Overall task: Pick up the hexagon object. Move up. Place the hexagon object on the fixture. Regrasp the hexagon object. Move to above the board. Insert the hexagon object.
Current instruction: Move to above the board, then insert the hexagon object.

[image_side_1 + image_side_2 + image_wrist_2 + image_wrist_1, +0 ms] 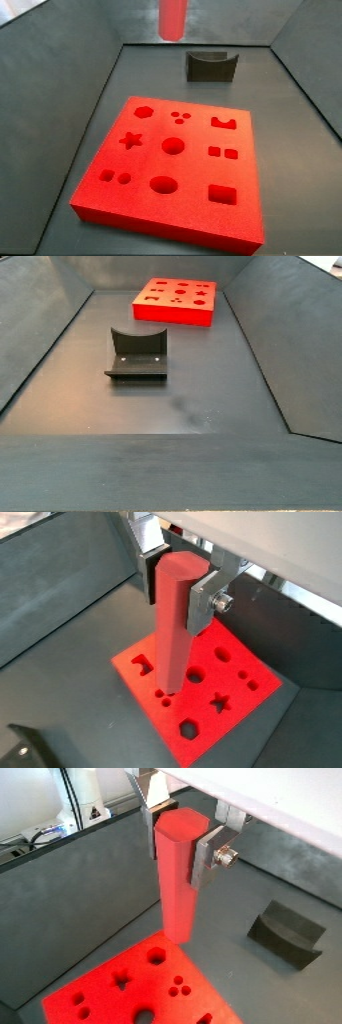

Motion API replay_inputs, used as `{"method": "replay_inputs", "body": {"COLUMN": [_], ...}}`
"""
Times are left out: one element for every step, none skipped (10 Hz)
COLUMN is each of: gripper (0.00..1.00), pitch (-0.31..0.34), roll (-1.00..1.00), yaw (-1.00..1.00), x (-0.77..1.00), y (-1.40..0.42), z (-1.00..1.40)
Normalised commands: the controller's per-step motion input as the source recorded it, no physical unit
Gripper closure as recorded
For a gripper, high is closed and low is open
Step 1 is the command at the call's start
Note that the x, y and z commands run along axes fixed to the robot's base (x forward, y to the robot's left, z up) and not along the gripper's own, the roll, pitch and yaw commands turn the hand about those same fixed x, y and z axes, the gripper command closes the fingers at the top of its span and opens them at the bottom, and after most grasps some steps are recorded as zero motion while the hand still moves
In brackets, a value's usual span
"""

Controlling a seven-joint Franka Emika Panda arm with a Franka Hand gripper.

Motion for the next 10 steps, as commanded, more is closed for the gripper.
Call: {"method": "replay_inputs", "body": {"gripper": [1.0,1.0,1.0,1.0,1.0,1.0,1.0,1.0,1.0,1.0], "pitch": [-0.014,0.0,0.004,0.039,0.0,0.0,-0.014,-0.001,0.0,0.0], "roll": [-0.2,-0.02,0.0,-0.2,-0.2,-0.21,-0.25,-0.27,-0.29,-0.3], "yaw": [-0.01,0.0,-0.42,-0.8,-0.83,-0.81,-0.74,-0.67,-0.6,-0.54], "x": [-0.03,0.0,0.0,0.0,-0.05,-0.05,-0.03,-0.03,-0.02,0.0], "y": [0.02,0.0,0.0,0.0,0.0,-0.03,-0.11,-0.17,-0.22,-0.28], "z": [0.0,-0.03,-0.24,-0.45,-0.53,-0.45,-0.33,-0.26,-0.21,-0.16]}}
